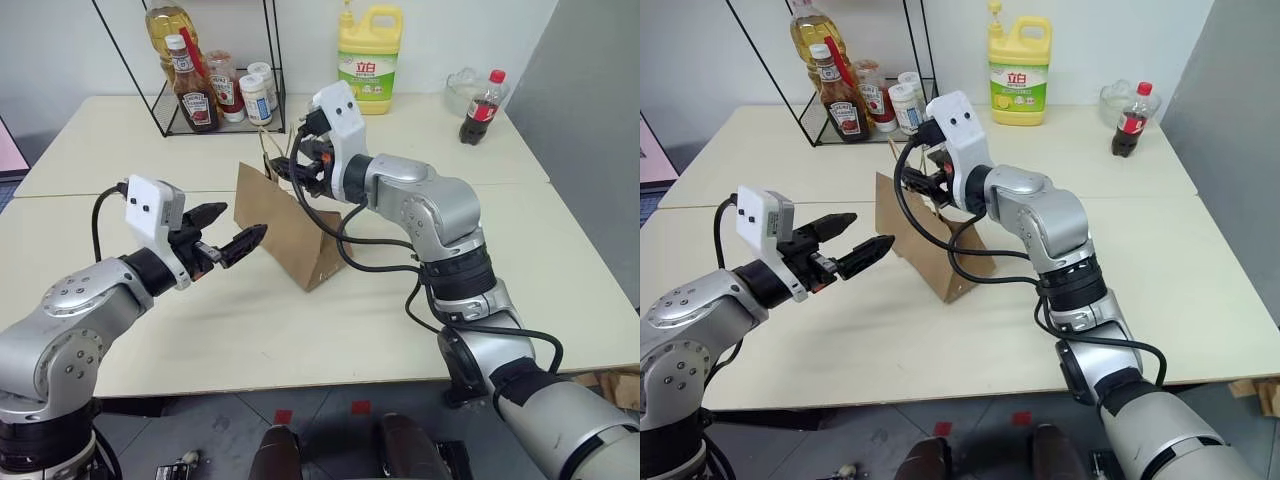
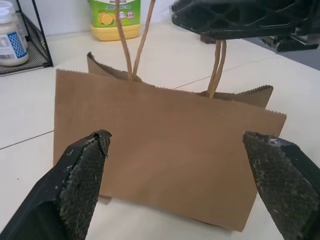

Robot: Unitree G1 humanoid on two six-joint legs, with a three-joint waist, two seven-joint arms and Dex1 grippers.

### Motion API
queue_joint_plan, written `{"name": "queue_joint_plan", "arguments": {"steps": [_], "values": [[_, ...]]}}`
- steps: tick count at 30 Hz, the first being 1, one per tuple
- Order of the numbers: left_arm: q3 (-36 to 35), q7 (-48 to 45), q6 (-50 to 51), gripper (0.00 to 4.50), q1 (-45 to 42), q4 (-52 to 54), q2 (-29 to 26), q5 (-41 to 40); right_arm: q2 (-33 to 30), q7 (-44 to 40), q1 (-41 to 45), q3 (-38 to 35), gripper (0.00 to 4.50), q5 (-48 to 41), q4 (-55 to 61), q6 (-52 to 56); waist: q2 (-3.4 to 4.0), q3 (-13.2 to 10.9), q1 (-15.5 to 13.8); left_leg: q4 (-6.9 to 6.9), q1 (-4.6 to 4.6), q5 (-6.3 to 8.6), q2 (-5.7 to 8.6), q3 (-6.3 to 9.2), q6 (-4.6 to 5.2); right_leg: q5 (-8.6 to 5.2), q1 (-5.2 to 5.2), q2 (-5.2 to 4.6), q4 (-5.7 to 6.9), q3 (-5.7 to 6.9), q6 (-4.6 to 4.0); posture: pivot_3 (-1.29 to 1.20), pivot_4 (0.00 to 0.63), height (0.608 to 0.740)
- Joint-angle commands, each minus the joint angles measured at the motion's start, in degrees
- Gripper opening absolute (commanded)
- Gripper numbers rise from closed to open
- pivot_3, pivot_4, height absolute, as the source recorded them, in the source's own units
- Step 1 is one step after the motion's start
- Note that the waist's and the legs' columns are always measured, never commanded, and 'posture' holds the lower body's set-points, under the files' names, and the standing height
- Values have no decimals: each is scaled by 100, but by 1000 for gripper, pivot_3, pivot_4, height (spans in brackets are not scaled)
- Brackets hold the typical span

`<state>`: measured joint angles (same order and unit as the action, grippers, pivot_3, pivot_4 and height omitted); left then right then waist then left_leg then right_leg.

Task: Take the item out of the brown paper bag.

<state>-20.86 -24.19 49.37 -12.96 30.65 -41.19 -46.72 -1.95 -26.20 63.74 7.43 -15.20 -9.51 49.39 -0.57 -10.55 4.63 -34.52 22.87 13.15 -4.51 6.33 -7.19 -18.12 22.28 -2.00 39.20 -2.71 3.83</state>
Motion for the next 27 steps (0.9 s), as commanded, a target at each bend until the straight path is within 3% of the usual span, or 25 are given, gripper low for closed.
{"name": "queue_joint_plan", "arguments": {"steps": [1,5,12,27], "values": [[-236,71,-124,4500,47,246,3,-50,-145,-246,20,105,1416,-63,265,9,0,0,0,0,0,0,0,0,0,0,0,0,0,0,0,0,150,740],[-216,102,-184,4500,73,218,30,-4,-537,-775,129,448,15,122,124,-398,0,0,-2,-1,0,0,0,0,1,0,0,0,0,0,0,0,150,740],[-112,133,-263,4500,42,167,82,34,-1103,-1917,607,1292,15,854,-542,-2055,0,0,7,-2,-1,1,0,0,2,0,0,0,-1,0,0,0,150,740],[-19,252,-293,4500,35,194,266,120,-698,-2063,1600,1062,15,1325,-2621,-3839,-2,-2,0,-5,2,-3,0,0,-6,0,-1,0,-2,0,0,0,150,740]]}}
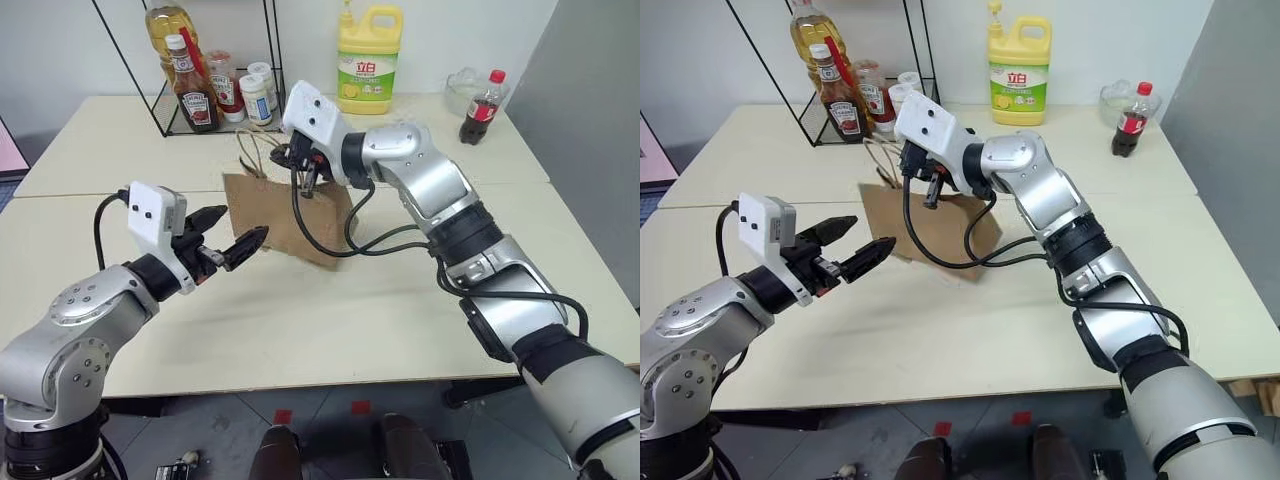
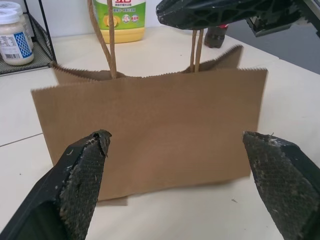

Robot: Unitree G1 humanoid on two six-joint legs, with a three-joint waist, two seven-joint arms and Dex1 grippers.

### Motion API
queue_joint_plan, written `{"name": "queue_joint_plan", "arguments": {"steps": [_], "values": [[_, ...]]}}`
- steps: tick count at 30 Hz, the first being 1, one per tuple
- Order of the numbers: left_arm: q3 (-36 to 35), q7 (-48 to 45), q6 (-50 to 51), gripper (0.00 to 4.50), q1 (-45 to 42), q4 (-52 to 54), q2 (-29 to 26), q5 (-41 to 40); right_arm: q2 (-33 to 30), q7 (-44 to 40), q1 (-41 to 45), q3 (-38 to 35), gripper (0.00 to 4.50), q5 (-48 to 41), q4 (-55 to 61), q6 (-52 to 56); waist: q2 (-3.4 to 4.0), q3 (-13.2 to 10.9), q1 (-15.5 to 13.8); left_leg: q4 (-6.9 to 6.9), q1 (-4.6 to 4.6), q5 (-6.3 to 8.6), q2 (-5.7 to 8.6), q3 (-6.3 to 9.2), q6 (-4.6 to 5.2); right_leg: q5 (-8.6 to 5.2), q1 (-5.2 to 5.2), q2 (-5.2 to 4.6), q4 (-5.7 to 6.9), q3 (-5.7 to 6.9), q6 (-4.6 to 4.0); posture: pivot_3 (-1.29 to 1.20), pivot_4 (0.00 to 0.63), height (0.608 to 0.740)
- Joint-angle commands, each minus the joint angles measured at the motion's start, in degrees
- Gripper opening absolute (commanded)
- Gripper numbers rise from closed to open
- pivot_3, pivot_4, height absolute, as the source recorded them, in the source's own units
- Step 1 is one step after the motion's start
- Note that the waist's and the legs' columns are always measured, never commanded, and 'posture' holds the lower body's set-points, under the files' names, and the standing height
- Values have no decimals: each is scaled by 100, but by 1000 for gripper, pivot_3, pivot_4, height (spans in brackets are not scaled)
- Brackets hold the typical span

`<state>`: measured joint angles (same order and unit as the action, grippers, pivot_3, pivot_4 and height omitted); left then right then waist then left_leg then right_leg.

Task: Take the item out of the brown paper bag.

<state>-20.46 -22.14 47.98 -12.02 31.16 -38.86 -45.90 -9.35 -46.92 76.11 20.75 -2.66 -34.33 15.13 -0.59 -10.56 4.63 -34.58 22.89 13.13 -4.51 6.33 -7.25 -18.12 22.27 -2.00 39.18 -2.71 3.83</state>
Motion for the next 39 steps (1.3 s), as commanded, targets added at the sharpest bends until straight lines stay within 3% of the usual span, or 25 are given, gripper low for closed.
{"name": "queue_joint_plan", "arguments": {"steps": [1,15,22,25,29,35,36,39], "values": [[-68,59,-153,4500,-29,165,42,30,63,15,438,-294,15,90,-297,-517,0,0,2,0,0,0,0,0,-1,0,0,0,0,-1,0,0,150,740],[-112,195,-121,4500,114,340,118,-34,321,536,927,-493,15,583,-2025,-1913,0,-1,4,0,0,-5,0,-1,-9,0,0,0,0,-1,0,0,150,740],[-115,158,-75,4500,153,365,71,-73,440,306,806,-623,15,545,-2088,-1780,0,-1,6,1,0,-5,0,-1,-9,0,0,0,1,-1,0,0,150,740],[-105,104,-47,4500,150,345,21,-94,388,86,633,-644,650,507,-1844,-1582,0,-1,4,0,-1,-5,0,-1,-9,0,0,0,1,-1,0,0,150,740],[-77,-1,-27,4500,90,276,-76,-106,216,-228,337,-675,2063,460,-1215,-1195,0,-1,-6,0,-1,-5,0,0,-9,0,-1,0,2,-1,0,0,150,740],[-161,-559,76,4500,-5,12,-572,-227,-432,-789,-531,-853,4205,77,998,363,0,-1,-44,-3,0,-5,0,1,-9,0,-2,0,2,0,0,0,150,740],[-205,-712,84,4500,-36,-99,-698,-266,-527,-796,-683,-891,4431,-2,1381,664,1,-1,-48,-4,0,-5,0,1,-9,0,-2,0,3,1,0,0,150,740],[-187,-1127,-60,4500,-306,-644,-1065,-134,-758,-641,-1188,-1122,4431,-278,2419,1518,0,-1,-51,-3,-2,-3,0,0,-5,0,-2,0,4,0,0,0,150,740]]}}
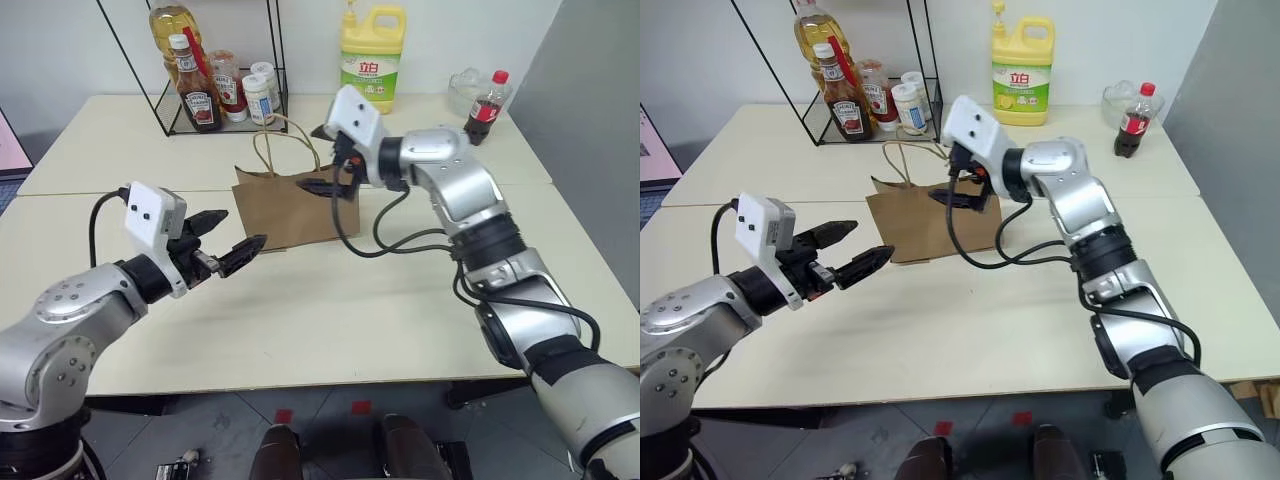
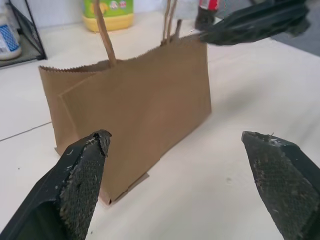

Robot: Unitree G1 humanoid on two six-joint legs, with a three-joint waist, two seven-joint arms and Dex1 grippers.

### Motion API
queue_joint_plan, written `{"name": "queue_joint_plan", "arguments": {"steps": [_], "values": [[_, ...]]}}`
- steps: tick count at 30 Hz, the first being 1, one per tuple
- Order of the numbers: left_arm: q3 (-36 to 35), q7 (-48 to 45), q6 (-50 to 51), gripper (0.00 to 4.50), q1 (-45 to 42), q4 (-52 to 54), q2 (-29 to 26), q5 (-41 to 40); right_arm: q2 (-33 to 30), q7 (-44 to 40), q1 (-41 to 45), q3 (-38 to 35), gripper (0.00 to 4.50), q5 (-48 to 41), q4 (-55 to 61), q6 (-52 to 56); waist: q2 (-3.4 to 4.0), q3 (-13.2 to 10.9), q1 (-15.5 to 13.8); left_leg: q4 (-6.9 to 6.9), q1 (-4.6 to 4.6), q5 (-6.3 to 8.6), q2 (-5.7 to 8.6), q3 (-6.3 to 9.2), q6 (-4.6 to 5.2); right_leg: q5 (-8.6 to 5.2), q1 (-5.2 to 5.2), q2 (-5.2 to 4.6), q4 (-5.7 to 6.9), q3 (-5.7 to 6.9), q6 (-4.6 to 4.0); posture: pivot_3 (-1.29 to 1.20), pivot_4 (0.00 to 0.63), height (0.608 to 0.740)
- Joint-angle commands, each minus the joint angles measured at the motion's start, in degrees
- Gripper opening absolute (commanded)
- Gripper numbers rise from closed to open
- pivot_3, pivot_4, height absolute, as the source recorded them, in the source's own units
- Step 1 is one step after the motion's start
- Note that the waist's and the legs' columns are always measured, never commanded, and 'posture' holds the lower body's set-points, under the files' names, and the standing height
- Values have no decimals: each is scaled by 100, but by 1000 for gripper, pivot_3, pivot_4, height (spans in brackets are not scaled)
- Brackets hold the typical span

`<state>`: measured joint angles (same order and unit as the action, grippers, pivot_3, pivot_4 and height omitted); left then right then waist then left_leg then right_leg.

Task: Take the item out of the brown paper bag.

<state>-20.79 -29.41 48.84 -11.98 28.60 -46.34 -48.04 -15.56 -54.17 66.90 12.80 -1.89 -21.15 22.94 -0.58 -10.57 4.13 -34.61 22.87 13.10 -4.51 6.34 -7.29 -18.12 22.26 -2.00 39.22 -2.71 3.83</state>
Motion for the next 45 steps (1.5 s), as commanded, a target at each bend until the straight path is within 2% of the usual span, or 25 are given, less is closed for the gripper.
{"name": "queue_joint_plan", "arguments": {"steps": [1,4,7,9,14,18,23,28,34,37,39,42,45], "values": [[-53,-596,-309,4500,-530,-734,-480,265,-183,291,-517,-514,4431,-454,1481,1056,-1,0,-3,0,-1,4,0,0,7,0,0,1,2,1,0,0,150,740],[360,-1020,-876,4500,-1360,-1855,-752,880,-196,964,-1182,-917,4431,-532,2289,1551,0,0,-70,-2,-1,6,0,5,11,0,1,2,8,3,0,0,150,740],[1117,-1347,-1854,4500,-2611,-3482,-777,1942,34,1698,-1978,-1188,4431,-558,3178,1968,-1,1,-152,-9,-2,6,3,4,12,0,-3,2,11,5,0,0,150,740],[1540,-1469,-2501,4500,-3441,-4572,-620,2563,144,1993,-2424,-1155,4431,-534,3650,2098,-1,1,-159,-13,0,4,2,4,8,0,0,3,13,6,0,0,150,740],[2363,-1178,-4195,4500,-5569,-7565,270,3990,630,2945,-3302,-1240,4431,-471,4524,2471,-2,0,-217,-22,6,-3,3,3,-5,0,2,3,13,7,0,0,150,740],[2762,-901,-5105,4500,-6389,-9060,897,4755,750,3302,-3841,-1092,4431,-469,5127,2645,-3,0,-214,-20,8,-3,4,2,-5,0,1,2,9,7,0,0,150,740],[3121,-957,-5589,4500,-6806,-9882,1231,5453,755,3550,-4211,-1165,4431,-576,5513,2810,-4,-1,-96,-15,10,-3,4,3,-4,0,2,2,3,6,1,0,150,740],[3203,-1847,-5661,4500,-6839,-9966,1320,5682,688,3726,-4215,-1306,4431,-623,5396,2767,-4,-1,-65,-14,8,-3,3,2,-4,0,2,3,6,6,1,0,150,740],[3090,-3383,-5416,4500,-6730,-9371,1225,5499,529,3707,-4110,-1486,4431,-760,5063,2588,-5,-1,-73,-14,10,-3,3,3,-4,0,1,2,6,6,1,0,150,740],[3126,-4195,-4926,4500,-6138,-8074,980,5307,285,3614,-4002,-1674,4431,-766,4575,2335,-4,-1,-66,-14,8,-2,3,1,-4,0,0,2,7,3,1,0,150,740],[3148,-4558,-4291,4500,-5466,-6717,756,5135,196,3628,-3873,-1846,4431,-832,4284,2245,-2,-1,-45,-12,6,-3,2,0,-4,0,0,2,7,2,1,0,150,740],[3092,-4756,-3334,4500,-4615,-5008,447,4906,75,3652,-3763,-1987,4431,-867,3984,2110,-3,-1,2,-11,5,-3,-1,-2,-4,-1,0,2,12,0,1,0,150,740],[2998,-4726,-2578,4500,-3983,-3763,225,4717,-52,3648,-3727,-2024,4431,-869,3780,1959,-3,-1,33,-15,5,-3,-1,-2,-4,-1,-1,2,18,0,1,0,150,740]]}}
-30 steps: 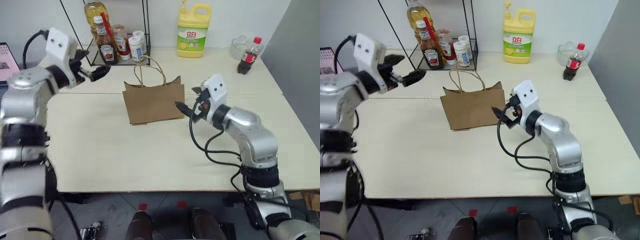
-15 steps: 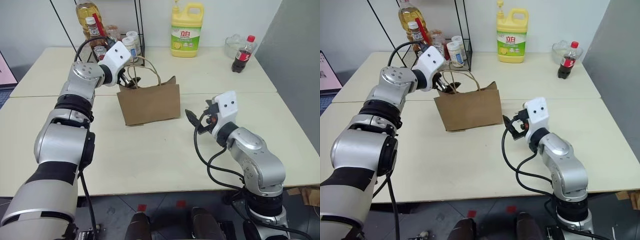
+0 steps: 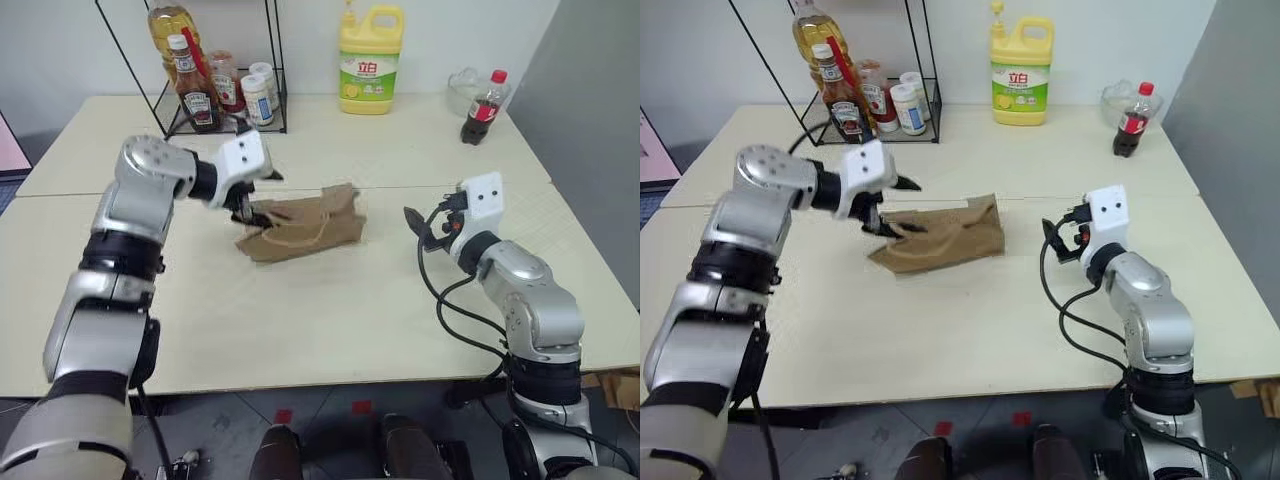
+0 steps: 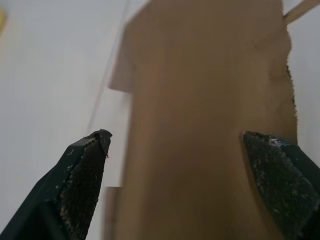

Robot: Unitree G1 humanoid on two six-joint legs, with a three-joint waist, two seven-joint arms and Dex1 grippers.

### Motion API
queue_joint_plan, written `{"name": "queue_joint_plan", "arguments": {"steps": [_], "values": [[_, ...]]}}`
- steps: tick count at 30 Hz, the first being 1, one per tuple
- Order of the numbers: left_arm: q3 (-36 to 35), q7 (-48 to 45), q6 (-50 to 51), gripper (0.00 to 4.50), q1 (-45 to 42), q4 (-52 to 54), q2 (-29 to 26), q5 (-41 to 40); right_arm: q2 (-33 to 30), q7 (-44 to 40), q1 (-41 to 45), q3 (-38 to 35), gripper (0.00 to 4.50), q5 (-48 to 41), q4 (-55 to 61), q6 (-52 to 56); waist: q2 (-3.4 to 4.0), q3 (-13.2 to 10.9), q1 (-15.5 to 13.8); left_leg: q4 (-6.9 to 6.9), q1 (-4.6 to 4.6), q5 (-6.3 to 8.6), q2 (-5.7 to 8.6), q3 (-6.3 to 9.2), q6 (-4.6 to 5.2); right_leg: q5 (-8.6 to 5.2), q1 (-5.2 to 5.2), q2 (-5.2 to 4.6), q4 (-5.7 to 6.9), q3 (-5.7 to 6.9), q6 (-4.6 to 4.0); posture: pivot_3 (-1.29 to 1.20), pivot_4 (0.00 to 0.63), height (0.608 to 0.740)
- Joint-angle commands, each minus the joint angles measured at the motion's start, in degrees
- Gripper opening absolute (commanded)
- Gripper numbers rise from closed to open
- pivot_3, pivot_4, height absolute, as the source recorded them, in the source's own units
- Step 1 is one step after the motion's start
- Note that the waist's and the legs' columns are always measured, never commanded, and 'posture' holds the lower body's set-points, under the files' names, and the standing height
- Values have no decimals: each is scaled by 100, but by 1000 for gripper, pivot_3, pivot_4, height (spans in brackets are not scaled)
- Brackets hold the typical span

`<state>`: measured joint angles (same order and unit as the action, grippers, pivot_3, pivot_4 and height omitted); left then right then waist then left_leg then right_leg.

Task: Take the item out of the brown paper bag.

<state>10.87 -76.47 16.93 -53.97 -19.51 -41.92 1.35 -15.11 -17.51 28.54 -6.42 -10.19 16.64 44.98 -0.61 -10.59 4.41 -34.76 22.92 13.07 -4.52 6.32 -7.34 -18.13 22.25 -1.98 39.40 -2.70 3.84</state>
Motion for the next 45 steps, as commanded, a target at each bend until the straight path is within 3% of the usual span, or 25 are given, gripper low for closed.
{"name": "queue_joint_plan", "arguments": {"steps": [1,5,10,14,17,23,30,44,45], "values": [[-196,13,861,4500,365,1369,-260,-289,-126,-14,113,-104,4431,-47,-45,-285,0,0,6,-1,0,0,0,1,1,0,-1,0,3,1,0,0,150,740],[-215,-38,1548,4500,979,2650,-588,-597,-175,4,136,-78,4431,-55,-210,-428,0,0,9,-9,-1,8,1,2,17,0,-2,0,9,0,0,0,150,740],[-210,42,1683,4500,1146,3068,-836,-777,-171,34,121,-38,4431,-68,-227,-483,0,0,-2,-10,-2,10,1,3,21,0,-2,1,13,0,1,0,150,740],[-445,-595,-167,4500,1763,3484,-1234,-1087,-606,-820,-616,389,4431,-223,248,-722,0,0,-13,-6,-2,10,0,2,20,-1,-1,1,7,0,-1,0,150,740],[-420,-791,-882,4500,2233,3499,-1325,-1216,-941,-1400,-1027,594,4431,-489,573,-753,1,-1,-51,-3,1,10,0,-5,20,-2,-2,0,-5,-1,-3,0,150,740],[-86,-770,-2570,4500,2661,2793,-1007,-916,-1320,-1913,-1399,903,4431,-569,700,-940,0,0,-126,-17,-10,7,0,-4,28,-1,-12,1,12,-4,-1,0,150,740],[253,-426,-3789,4500,2722,1937,-500,-500,-1463,-2019,-1682,897,4431,-739,909,-775,-1,0,-147,-17,-8,7,0,-4,29,-1,-16,1,6,-3,-2,0,150,740],[771,178,-4354,4500,2634,1382,204,21,-1520,-1633,-1968,723,4431,-865,1366,-398,-2,1,-159,-19,-10,7,1,-3,29,-1,-17,2,9,-3,-1,0,150,740],[778,234,-4336,4308,2620,1360,250,28,-1541,-1624,-1996,712,4477,-864,1382,-393,-2,1,-159,-19,-10,7,1,-3,29,-1,-17,2,9,-3,-1,0,150,740]]}}
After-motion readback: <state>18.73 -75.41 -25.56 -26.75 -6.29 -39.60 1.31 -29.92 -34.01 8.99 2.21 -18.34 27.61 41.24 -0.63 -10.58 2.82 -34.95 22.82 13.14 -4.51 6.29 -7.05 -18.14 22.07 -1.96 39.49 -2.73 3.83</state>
